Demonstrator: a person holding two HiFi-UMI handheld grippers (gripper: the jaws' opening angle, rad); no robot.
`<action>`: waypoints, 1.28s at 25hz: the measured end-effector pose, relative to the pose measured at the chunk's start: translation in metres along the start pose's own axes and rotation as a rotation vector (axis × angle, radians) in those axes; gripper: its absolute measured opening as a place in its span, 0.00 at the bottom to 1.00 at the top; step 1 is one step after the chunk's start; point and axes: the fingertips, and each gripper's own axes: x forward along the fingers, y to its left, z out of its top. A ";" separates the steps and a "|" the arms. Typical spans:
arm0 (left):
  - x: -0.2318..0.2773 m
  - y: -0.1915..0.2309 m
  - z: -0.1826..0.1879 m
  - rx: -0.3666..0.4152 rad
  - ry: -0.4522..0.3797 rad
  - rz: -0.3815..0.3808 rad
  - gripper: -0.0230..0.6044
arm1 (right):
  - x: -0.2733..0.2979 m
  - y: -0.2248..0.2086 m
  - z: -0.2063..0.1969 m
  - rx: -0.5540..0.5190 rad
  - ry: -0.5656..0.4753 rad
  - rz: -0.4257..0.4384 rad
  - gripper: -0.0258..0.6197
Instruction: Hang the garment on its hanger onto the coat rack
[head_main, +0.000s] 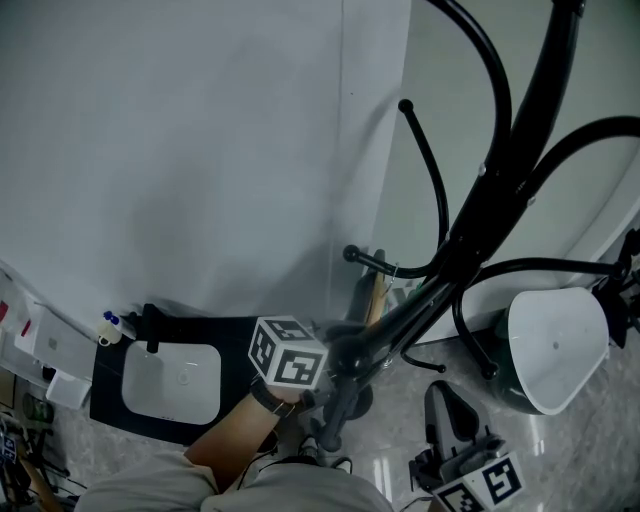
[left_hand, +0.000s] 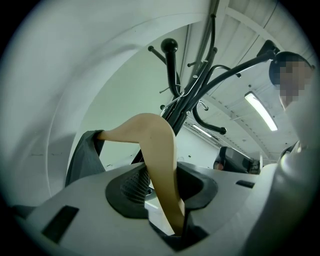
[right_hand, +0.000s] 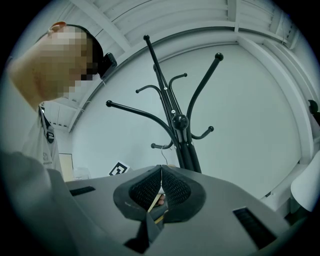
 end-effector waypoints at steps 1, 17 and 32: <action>0.001 0.001 -0.001 -0.007 -0.002 -0.003 0.26 | 0.001 0.000 -0.002 0.002 0.005 0.000 0.06; -0.012 -0.001 -0.002 0.124 -0.013 0.197 0.36 | 0.045 0.030 -0.046 0.027 0.116 0.112 0.06; -0.047 -0.047 0.023 0.274 -0.174 0.326 0.12 | 0.039 0.040 -0.043 -0.045 0.138 0.123 0.06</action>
